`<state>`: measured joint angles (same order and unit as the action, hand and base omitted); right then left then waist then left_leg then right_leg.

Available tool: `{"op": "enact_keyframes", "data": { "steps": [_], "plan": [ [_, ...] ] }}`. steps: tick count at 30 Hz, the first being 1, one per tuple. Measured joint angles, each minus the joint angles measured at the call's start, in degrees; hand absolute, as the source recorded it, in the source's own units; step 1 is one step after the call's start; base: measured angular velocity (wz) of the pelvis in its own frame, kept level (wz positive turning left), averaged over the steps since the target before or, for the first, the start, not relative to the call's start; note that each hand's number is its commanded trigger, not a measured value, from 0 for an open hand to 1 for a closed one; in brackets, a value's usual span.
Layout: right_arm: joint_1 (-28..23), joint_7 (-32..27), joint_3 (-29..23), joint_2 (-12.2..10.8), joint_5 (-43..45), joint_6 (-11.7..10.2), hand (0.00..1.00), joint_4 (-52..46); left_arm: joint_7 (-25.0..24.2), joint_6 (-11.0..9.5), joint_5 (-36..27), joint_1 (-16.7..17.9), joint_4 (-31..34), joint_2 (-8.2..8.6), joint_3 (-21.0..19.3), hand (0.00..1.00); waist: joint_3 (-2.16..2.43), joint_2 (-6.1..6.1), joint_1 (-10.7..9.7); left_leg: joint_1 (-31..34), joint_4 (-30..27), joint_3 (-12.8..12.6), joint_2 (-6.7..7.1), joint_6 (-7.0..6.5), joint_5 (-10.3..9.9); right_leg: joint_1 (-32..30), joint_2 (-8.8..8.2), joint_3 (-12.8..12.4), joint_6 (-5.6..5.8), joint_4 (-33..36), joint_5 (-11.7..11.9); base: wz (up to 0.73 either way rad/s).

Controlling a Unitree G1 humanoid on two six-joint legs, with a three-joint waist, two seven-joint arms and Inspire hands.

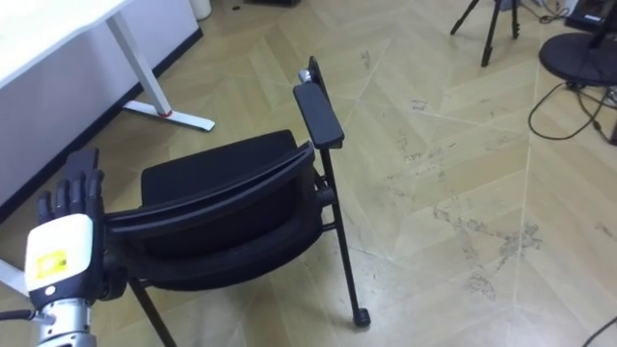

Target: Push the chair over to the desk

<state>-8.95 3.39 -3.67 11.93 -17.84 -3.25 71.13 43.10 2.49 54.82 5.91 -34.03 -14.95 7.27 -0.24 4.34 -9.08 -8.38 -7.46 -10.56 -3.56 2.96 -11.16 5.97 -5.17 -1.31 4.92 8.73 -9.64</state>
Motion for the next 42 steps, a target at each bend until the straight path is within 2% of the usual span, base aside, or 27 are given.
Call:
{"op": "enact_keyframes", "data": {
  "steps": [7,18,19,20,30,35,38,42],
  "plan": [
    [0.3,-0.2,0.0,0.1,0.1,0.9,0.0,-0.1,-0.9,1.2,1.2,0.0,1.0,0.01,0.8,0.0,0.06,0.1,0.0,0.0,0.0,0.0,0.0,0.0,0.0,0.0,0.0,0.0,0.0,0.0,0.0,0.0],
    [0.3,-0.2,0.0,0.2,0.1,0.9,0.0,-0.1,-1.6,1.3,3.4,0.0,1.5,0.03,1.8,0.0,0.22,0.33,-0.2,0.0,0.0,-0.1,0.0,0.0,0.0,0.0,0.0,-0.1,0.0,-0.1,0.0,0.0],
    [0.3,-0.2,0.0,0.2,0.1,0.9,0.0,-0.1,-1.7,1.3,3.4,0.0,1.6,0.03,2.0,0.69,0.23,0.33,-0.2,0.0,0.0,-0.1,0.0,0.0,0.0,0.0,0.0,-0.1,0.0,-0.1,0.0,0.0],
    [0.3,-0.2,0.0,0.2,0.1,0.9,0.0,-0.1,-1.8,1.3,3.4,0.0,1.7,0.03,2.0,1.0,0.22,0.33,-0.2,-0.1,0.0,-0.1,0.0,0.0,0.0,0.0,0.0,-0.1,0.0,-0.1,0.0,0.0],
    [0.9,-0.2,0.0,0.4,0.1,1.4,0.0,-0.1,-2.7,1.5,4.6,-0.1,3.1,-0.09,2.2,1.0,0.25,0.72,-0.7,-0.1,0.1,-0.1,0.0,0.0,0.0,0.0,0.0,-0.1,0.0,-0.1,0.0,0.0],
    [1.3,-0.2,0.0,0.3,0.1,1.4,0.0,-0.1,-2.9,2.1,6.0,-0.2,3.1,-0.31,2.2,1.0,0.22,0.84,-1.7,-0.1,0.1,-0.1,0.0,0.0,0.0,0.0,0.0,-0.1,0.0,-0.2,0.0,0.0],
    [1.4,-0.2,0.0,0.2,-0.2,1.4,0.0,-0.1,-4.0,2.2,6.0,-1.6,2.9,-0.55,2.2,1.0,0.2,0.82,-1.8,-0.1,0.2,-0.1,0.0,0.0,0.0,-0.1,0.0,-0.1,0.0,-0.2,0.0,0.0],
    [1.4,-0.1,0.0,0.3,-0.4,1.5,0.0,-0.1,-3.6,1.9,6.7,-1.8,3.1,-0.92,3.2,1.0,0.19,0.87,-1.7,-0.2,0.2,-0.1,0.0,0.0,0.0,-0.2,0.0,-0.2,0.0,-0.2,0.0,0.0]
  ]
}}
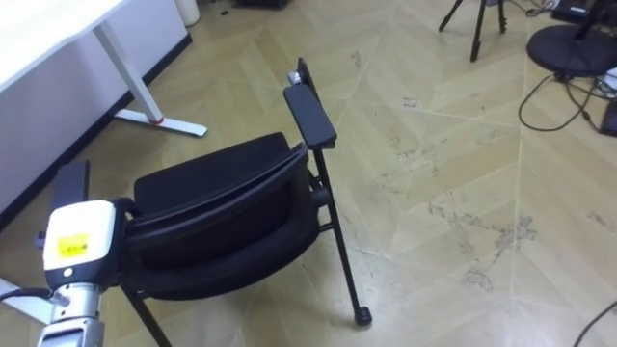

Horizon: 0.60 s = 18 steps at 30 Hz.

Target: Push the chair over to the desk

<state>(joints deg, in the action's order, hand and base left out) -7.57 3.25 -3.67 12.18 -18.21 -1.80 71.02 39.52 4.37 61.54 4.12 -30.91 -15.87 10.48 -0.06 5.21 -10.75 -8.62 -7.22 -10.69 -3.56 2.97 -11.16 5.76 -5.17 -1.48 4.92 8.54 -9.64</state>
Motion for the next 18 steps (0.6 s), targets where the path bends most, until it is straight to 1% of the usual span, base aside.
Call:
{"op": "enact_keyframes", "data": {
  "steps": [2,6,10,12,14,15,17,18],
  "plan": [
    [0.2,0.5,0.0,0.0,0.0,0.0,0.0,0.0,0.0,-0.9,0.3,0.0,0.0,-0.15,0.1,1.0,-0.02,-0.08,0.0,-0.1,0.0,-0.1,0.01,0.0,0.0,0.0,0.0,-0.2,0.0,0.0,0.0,-0.02],
    [0.2,1.4,-0.1,-0.1,-0.6,0.0,0.0,0.2,-0.1,-1.1,0.3,0.0,0.0,-0.2,-0.1,1.0,-0.02,-0.22,-0.1,0.0,-0.1,-0.4,0.01,-0.01,0.0,-0.3,0.0,-0.4,0.01,0.1,0.0,-0.05],
    [-0.2,1.6,-0.6,-0.1,-6.4,0.1,0.0,0.8,0.6,-2.2,0.0,0.0,-0.7,-0.96,-0.2,1.0,-0.01,-0.21,-0.3,0.1,-0.1,-0.7,0.01,-0.01,0.0,-0.7,0.01,-0.7,0.01,0.3,0.0,-0.03],
    [-0.8,1.6,-2.5,-0.1,-8.3,0.4,0.0,0.8,1.3,-2.7,0.0,0.0,-0.9,-1.21,-0.2,1.0,-0.05,-0.3,-0.3,0.1,-0.1,-0.7,0.01,-0.01,0.0,-0.7,0.01,-0.8,0.0,0.5,0.0,0.0],
    [-1.5,1.3,-5.6,-0.1,-12.0,0.5,0.0,0.9,1.8,-3.8,0.0,0.2,-1.2,-1.56,-0.8,1.0,-0.06,-0.52,-0.2,-0.1,-0.1,-1.0,0.02,-0.01,0.0,-0.8,0.03,-1.3,0.01,0.6,0.0,-0.08],
    [-1.5,1.2,-6.5,0.0,-13.3,0.5,0.0,1.1,2.1,-4.0,0.0,0.2,-1.4,-1.6,-1.0,1.0,-0.07,-0.6,-0.3,-0.1,-0.1,-1.2,0.02,-0.01,0.0,-0.8,0.04,-1.5,0.01,0.6,0.0,-0.1],
    [-2.2,0.7,-12.4,-0.1,-18.1,0.6,0.0,1.6,2.5,-4.8,0.5,0.7,-1.4,-1.84,-2.3,1.0,0.03,-1.2,-1.0,-0.2,-0.1,-1.3,0.02,-0.01,0.0,-0.8,0.07,-1.6,0.01,0.5,0.0,-0.03],
    [-2.4,0.5,-14.1,-0.1,-19.2,0.6,0.0,1.4,2.5,-5.0,0.6,0.9,-1.3,-1.9,-2.7,1.0,0.02,-1.35,-1.2,-0.1,-0.1,-1.3,0.02,-0.01,0.0,-0.9,0.09,-1.6,0.02,0.4,0.0,0.0]
  ]
}}
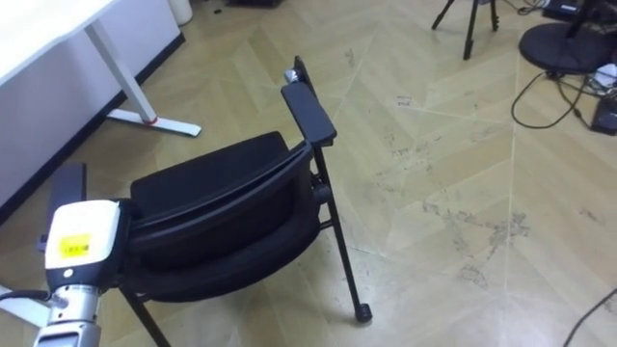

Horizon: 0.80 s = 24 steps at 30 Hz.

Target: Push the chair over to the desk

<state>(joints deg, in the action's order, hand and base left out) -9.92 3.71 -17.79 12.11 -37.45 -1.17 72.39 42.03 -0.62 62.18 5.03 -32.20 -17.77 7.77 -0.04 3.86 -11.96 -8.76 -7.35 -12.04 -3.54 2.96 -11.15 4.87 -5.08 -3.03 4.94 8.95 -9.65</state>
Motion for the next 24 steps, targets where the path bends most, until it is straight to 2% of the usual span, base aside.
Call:
{"op": "enact_keyframes", "data": {
  "steps": [2,5,7,8,10,13,16,18,21,24],
  "plan": [
    [-0.4,-2.3,-6.3,0.2,-4.4,-0.1,0.0,-1.9,0.4,-1.3,-0.2,0.1,-0.4,-0.9,-0.9,1.0,-0.06,-0.39,-0.5,0.2,0.0,-0.1,0.0,0.0,0.0,-0.3,0.07,-0.1,0.09,-0.1,-0.1,-0.04],
    [0.3,-6.4,-11.6,0.6,-8.1,-0.7,0.0,-4.8,2.4,-2.4,-1.2,0.1,-2.2,-1.97,-1.0,1.0,0.02,-0.42,-1.3,0.7,-0.1,-0.5,0.0,-0.01,0.0,-1.2,0.12,-0.6,0.08,1.0,-0.1,-0.07],
    [1.1,-9.2,-12.9,0.7,-10.0,-0.9,0.0,-7.4,3.1,-3.5,-2.2,0.0,-3.3,-2.95,-1.0,1.0,0.13,-0.5,-1.7,1.1,-0.4,-0.7,0.0,-0.02,0.0,-1.8,0.12,-0.9,0.08,1.5,-0.1,-0.07],
    [1.5,-11.6,-13.0,0.9,-10.1,-0.9,0.0,-10.6,3.4,-4.5,-2.9,-0.3,-4.0,-3.61,-1.1,1.0,0.13,-0.52,-1.8,1.5,-0.5,-0.9,0.03,-0.03,0.0,-2.0,0.12,-1.2,0.08,2.1,-0.1,-0.1],
    [2.2,-14.3,-13.1,1.4,-10.2,-1.7,0.0,-14.6,3.3,-4.9,-3.0,-0.4,-4.2,-4.13,-1.2,1.0,0.02,-0.8,-2.0,1.4,-0.8,-1.1,0.04,-0.06,0.0,-2.1,0.12,-1.5,0.11,2.5,-0.1,-0.07],
    [5.0,-18.6,-14.0,2.1,-10.3,-4.0,0.0,-19.8,3.3,-5.2,-3.4,-0.6,-4.4,-4.25,-1.8,1.0,0.15,-1.17,-2.1,2.1,-1.4,-1.2,0.02,-0.2,-0.1,-2.9,0.11,-1.6,0.14,2.9,-0.1,0.0],
    [6.7,-22.9,-14.8,3.0,-10.3,-4.7,0.0,-26.2,3.3,-6.3,-3.7,-0.7,-4.5,-4.59,-1.9,1.0,0.0,-1.38,-2.1,2.2,-1.7,-1.2,-0.01,-0.21,-0.1,-3.1,0.11,-1.6,0.13,3.2,-0.1,0.0],
    [6.9,-25.1,-14.8,3.5,-10.1,-5.4,0.0,-30.6,3.3,-6.9,-3.7,-0.8,-4.3,-4.68,-2.1,1.0,0.22,-1.05,-1.7,2.6,-1.7,-1.3,-0.01,-0.2,-0.1,-3.9,0.11,-1.6,0.13,3.6,-0.2,0.0],
    [7.4,-28.9,-14.6,4.1,-8.7,-5.7,0.0,-37.7,2.3,-6.9,-3.6,-0.8,-2.8,-4.98,-2.2,1.0,0.16,-1.18,-0.6,3.1,-1.8,-1.4,0.0,-0.23,-0.1,-4.6,0.12,-1.7,0.12,4.1,-0.2,-0.02],
    [7.7,-31.1,-11.7,4.0,-2.6,-6.1,0.0,-44.9,0.9,-6.3,-3.1,-0.9,-1.0,-4.98,-2.3,1.0,-0.11,-1.6,-0.2,3.1,-2.0,-1.5,0.0,-0.23,-0.1,-4.7,0.1,-1.8,0.11,4.4,-0.2,-0.02]
  ]
}}
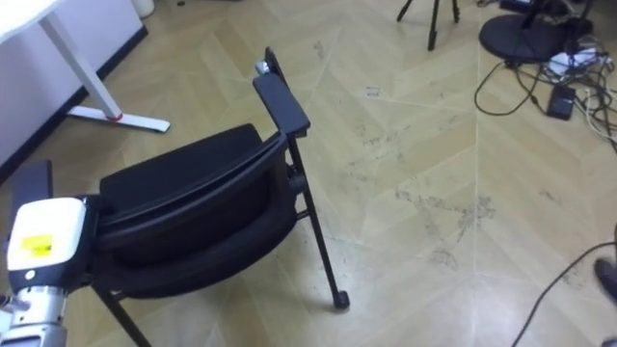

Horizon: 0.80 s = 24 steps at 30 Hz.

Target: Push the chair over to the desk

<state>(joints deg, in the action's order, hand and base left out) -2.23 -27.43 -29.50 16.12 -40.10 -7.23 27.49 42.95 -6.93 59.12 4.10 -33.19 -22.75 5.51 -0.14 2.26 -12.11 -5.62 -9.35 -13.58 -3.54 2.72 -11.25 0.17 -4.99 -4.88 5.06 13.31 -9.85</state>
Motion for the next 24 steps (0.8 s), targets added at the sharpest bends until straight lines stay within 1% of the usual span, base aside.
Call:
{"op": "enact_keyframes", "data": {
  "steps": [1,2,3,5,6,7,9,11,12,13,14,15,18,19,22,24],
  "plan": [
    [0.5,-0.2,1.3,0.0,2.5,-0.1,0.0,-2.1,-0.3,0.2,0.0,-0.1,0.5,0.0,-0.1,1.0,-0.09,-0.32,0.2,0.1,0.0,0.0,0.0,0.0,0.0,0.0,0.0,0.0,0.0,0.0,0.0,0.0],
    [0.9,-0.3,2.3,0.0,4.8,-0.1,0.0,-4.7,-0.6,0.3,0.0,-0.1,0.7,0.03,-0.1,1.0,-0.05,-0.47,0.6,0.0,0.0,0.0,0.0,0.0,0.0,0.0,0.0,0.0,0.0,0.0,0.0,0.0],
    [1.0,-0.4,2.8,0.0,6.2,-0.1,0.0,-6.3,-0.8,0.3,0.2,-0.3,0.7,0.03,-0.1,1.0,-0.04,-0.48,1.0,0.0,0.0,-0.2,0.0,0.0,0.0,0.0,0.01,-0.1,0.0,0.0,0.0,-0.03],
    [1.4,-0.2,5.3,0.3,12.5,-0.8,0.0,-11.3,-1.7,0.2,1.4,-1.1,0.7,0.2,-0.1,1.0,-0.01,-0.56,1.6,0.0,-0.1,-0.2,0.0,0.0,0.0,0.0,0.02,-0.1,0.0,0.0,0.0,0.0],
    [1.8,-0.2,6.0,0.3,14.1,-1.0,0.0,-12.0,-1.9,0.2,1.6,-1.2,0.8,0.26,-0.1,1.0,0.01,-0.61,1.9,0.0,-0.1,-0.2,0.0,0.0,0.0,0.0,0.02,-0.1,0.0,0.0,0.0,0.0],
    [2.4,-0.2,8.2,0.4,16.7,-1.4,0.0,-13.0,-2.2,0.0,1.8,-1.5,0.8,0.32,0.0,1.0,0.03,-0.62,2.7,0.0,0.0,-0.2,0.0,0.0,0.0,0.1,0.02,-0.1,-0.02,-0.1,0.0,0.0],
    [2.4,0.4,11.5,0.7,20.9,-1.6,0.0,-14.7,-2.4,0.0,1.8,-1.9,0.8,0.97,0.1,1.0,0.04,-0.71,3.5,-0.1,0.0,-0.2,-0.01,0.0,0.0,0.1,0.03,-0.2,-0.03,-0.2,0.1,0.0],
    [2.9,2.9,15.8,0.8,28.6,-1.6,0.0,-15.2,-2.6,-0.2,1.8,-2.6,0.8,1.38,0.6,1.0,0.04,-0.8,4.4,-0.1,0.0,-0.2,0.0,0.0,0.0,0.1,0.03,-0.3,-0.03,-0.1,0.1,0.0],
    [3.3,3.4,16.7,0.8,30.5,-1.6,0.0,-15.3,-2.6,-0.2,1.9,-2.7,0.8,1.38,0.7,1.0,0.03,-0.82,4.5,-0.1,0.0,-0.2,0.0,0.0,0.0,0.1,0.03,-0.3,-0.03,-0.1,0.1,0.0],
    [4.2,4.9,18.1,0.8,34.4,-1.6,0.0,-15.3,-2.8,-0.4,2.8,-3.0,0.8,1.42,0.7,1.0,0.02,-0.83,4.9,-0.1,0.0,-0.2,0.0,0.0,0.0,0.0,0.03,-0.2,-0.03,-0.1,0.1,0.0],
    [4.9,6.1,19.4,1.3,37.1,-1.6,0.0,-15.3,-3.3,-0.8,3.7,-3.5,0.9,1.43,0.7,1.0,-0.03,-0.99,5.8,-0.1,0.0,-0.2,0.0,0.0,0.0,0.0,0.03,-0.2,-0.03,-0.1,0.1,0.0],
    [5.3,6.9,19.9,1.6,38.1,-1.6,0.0,-15.3,-3.6,-0.9,4.0,-3.7,1.0,1.47,0.7,1.0,-0.03,-1.09,6.1,-0.1,0.0,-0.2,0.0,0.0,0.0,0.0,0.03,-0.1,-0.03,-0.1,0.1,0.0],
    [6.9,10.6,22.7,2.3,41.3,-1.6,0.0,-16.0,-4.8,-0.8,4.7,-4.0,2.4,1.55,0.7,1.0,0.03,-1.88,6.9,-0.1,0.2,0.0,-0.06,0.0,0.0,0.3,0.02,0.4,-0.05,-0.4,0.1,0.06],
    [7.3,11.9,23.8,2.6,42.7,-1.6,0.0,-16.6,-5.0,-0.8,4.8,-4.0,2.9,1.55,0.8,1.0,-0.02,-2.23,7.2,-0.1,0.2,0.0,-0.09,0.0,0.0,0.5,0.02,0.5,-0.08,-0.6,0.1,0.03],
    [8.3,14.7,26.0,2.8,46.4,-1.6,0.0,-16.8,-5.1,-0.7,5.6,-4.2,3.3,1.56,1.4,1.0,-0.08,-2.98,7.9,-0.9,0.4,0.0,-0.16,0.0,0.0,1.2,0.02,0.9,-0.08,-0.8,0.1,0.01],
    [8.6,16.8,27.3,2.8,48.6,-1.6,0.0,-16.9,-5.4,-0.8,5.7,-4.3,3.3,1.57,1.5,1.0,-0.1,-3.18,8.1,-1.3,0.6,0.0,-0.16,0.0,0.0,1.5,0.0,1.3,-0.08,-0.8,0.1,0.0]
  ]
}}
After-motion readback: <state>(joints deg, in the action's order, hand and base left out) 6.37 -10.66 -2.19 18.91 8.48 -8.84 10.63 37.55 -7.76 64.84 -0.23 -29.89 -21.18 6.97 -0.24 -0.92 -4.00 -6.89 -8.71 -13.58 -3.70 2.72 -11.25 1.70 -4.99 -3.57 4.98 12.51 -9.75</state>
